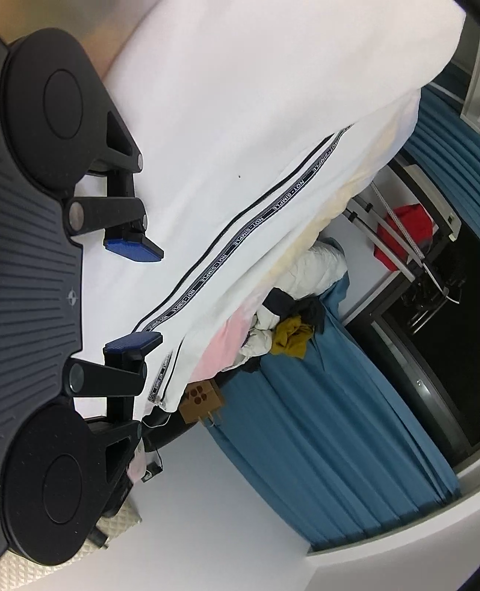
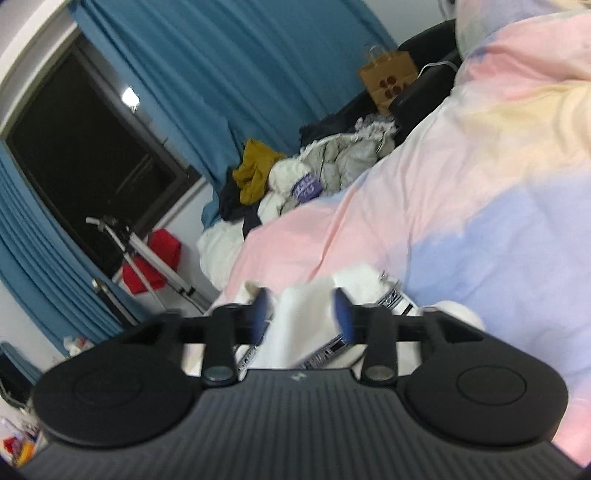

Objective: Fold clothes

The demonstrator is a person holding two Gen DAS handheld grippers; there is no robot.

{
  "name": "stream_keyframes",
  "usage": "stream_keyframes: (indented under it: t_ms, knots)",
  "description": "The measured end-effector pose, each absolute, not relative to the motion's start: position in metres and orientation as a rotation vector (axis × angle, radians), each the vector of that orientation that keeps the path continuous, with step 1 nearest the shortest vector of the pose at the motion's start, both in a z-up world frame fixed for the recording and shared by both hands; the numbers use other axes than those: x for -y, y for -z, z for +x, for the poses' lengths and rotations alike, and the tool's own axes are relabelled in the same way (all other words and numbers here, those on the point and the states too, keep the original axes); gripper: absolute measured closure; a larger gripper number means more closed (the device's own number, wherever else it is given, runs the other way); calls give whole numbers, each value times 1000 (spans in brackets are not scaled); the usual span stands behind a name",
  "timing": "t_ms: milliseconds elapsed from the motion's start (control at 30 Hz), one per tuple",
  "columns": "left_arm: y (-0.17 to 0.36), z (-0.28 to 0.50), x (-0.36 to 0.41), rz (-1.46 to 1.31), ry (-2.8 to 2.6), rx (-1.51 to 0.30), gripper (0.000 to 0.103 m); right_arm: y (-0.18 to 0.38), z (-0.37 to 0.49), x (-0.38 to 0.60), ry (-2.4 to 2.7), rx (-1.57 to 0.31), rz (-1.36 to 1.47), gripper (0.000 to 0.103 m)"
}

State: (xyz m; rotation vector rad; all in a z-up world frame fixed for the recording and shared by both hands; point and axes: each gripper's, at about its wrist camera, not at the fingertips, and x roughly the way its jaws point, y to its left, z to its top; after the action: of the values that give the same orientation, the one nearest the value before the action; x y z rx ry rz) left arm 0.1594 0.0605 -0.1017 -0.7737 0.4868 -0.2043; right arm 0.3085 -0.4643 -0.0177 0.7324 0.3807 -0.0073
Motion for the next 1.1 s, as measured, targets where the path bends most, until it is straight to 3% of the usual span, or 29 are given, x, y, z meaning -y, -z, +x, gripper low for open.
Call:
stream_keyframes:
  t_ms: [33, 67, 300, 367, 467, 700, 833, 900, 933, 1100]
  knots:
    - [99, 153, -59, -772, 206, -482, 60, 14, 299, 470, 15, -371, 744, 30]
    - [96, 148, -58, -772, 206, -478, 60, 12, 291, 476, 25, -365, 758, 28]
    - [79, 124, -60, -784, 188, -468, 59, 59, 259, 508, 78, -576, 1022, 29]
    - [77, 119, -62, -785, 162, -472, 59, 82, 269, 511, 84, -640, 1070, 38]
    - [78, 116, -67, -802, 121, -484, 59, 110, 284, 509, 106, -715, 1097, 64]
    - [89, 131, -76, -826, 67, -514, 59, 138, 317, 504, 30, -667, 1168, 64]
    - [98, 138, -85, -866, 50, -521, 58, 132, 330, 499, -7, -681, 1029, 64]
    - [101, 140, -90, -879, 39, -518, 58, 130, 329, 499, -20, -665, 1007, 73]
    - [102, 140, -92, -885, 33, -516, 58, 126, 325, 500, -6, -645, 1014, 91]
    - [98, 137, -100, -899, 18, -487, 58, 92, 291, 500, 66, -446, 1102, 95]
